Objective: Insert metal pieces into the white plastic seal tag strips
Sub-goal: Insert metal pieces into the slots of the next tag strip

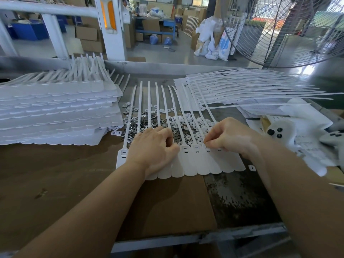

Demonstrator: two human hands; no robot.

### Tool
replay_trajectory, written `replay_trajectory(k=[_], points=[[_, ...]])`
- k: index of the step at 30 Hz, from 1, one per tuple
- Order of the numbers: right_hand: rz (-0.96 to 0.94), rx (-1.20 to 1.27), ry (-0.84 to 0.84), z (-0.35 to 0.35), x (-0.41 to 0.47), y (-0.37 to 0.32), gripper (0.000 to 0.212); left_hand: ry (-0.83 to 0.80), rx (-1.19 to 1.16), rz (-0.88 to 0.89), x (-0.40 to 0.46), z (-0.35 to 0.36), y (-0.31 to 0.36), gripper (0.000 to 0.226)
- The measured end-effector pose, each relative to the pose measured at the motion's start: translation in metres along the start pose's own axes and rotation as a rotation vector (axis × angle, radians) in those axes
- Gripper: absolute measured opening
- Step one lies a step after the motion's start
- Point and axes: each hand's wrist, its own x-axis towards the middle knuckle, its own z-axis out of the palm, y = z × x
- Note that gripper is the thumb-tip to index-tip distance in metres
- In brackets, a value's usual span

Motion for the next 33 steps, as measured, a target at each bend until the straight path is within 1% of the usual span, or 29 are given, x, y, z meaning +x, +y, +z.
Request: replay_trajectory(k=[5, 9, 12, 16, 19, 22, 24, 27, 29, 33], points=[[0.024, -0.032, 0.027, 0.002, -0.001, -0.003, 0.004, 0.0, 0.005, 0.001, 0.0, 0.0, -0.001, 0.015], [0.047, -0.06, 0.058, 0.003, 0.0, -0.007, 0.013, 0.005, -0.001, 0.003, 0.0, 0.0, -0.001, 0.015], [0.049, -0.045, 0.052, 0.002, 0.001, -0.005, 0.012, 0.004, 0.0, 0.001, 0.0, 0.0, -0.001, 0.016], [0.018, 0.01, 0.064, 0.002, 0.001, -0.003, 0.006, 0.001, -0.002, 0.004, -0.001, -0.001, 0.0, 0.018], [-0.072, 0.016, 0.139, 0.009, 0.005, -0.004, 0.008, -0.001, 0.0, 0.005, -0.001, -0.001, 0.0, 0.017], [-0.182, -0.026, 0.245, 0.019, 0.008, -0.011, 0.01, -0.005, 0.002, 0.005, -0.001, -0.001, 0.001, 0.016], [-0.228, -0.073, 0.245, 0.025, 0.01, -0.018, 0.011, -0.001, 0.014, 0.004, 0.0, -0.001, 0.001, 0.016], [-0.204, -0.231, 0.201, 0.035, 0.013, -0.025, 0.019, 0.009, 0.017, 0.002, 0.0, 0.0, 0.002, 0.017], [-0.168, -0.308, 0.206, 0.039, 0.015, -0.028, 0.023, 0.008, 0.012, 0.004, -0.001, -0.001, 0.002, 0.017], [-0.142, -0.294, 0.239, 0.042, 0.018, -0.029, 0.021, 0.004, 0.007, 0.003, -0.001, -0.001, 0.002, 0.017]])
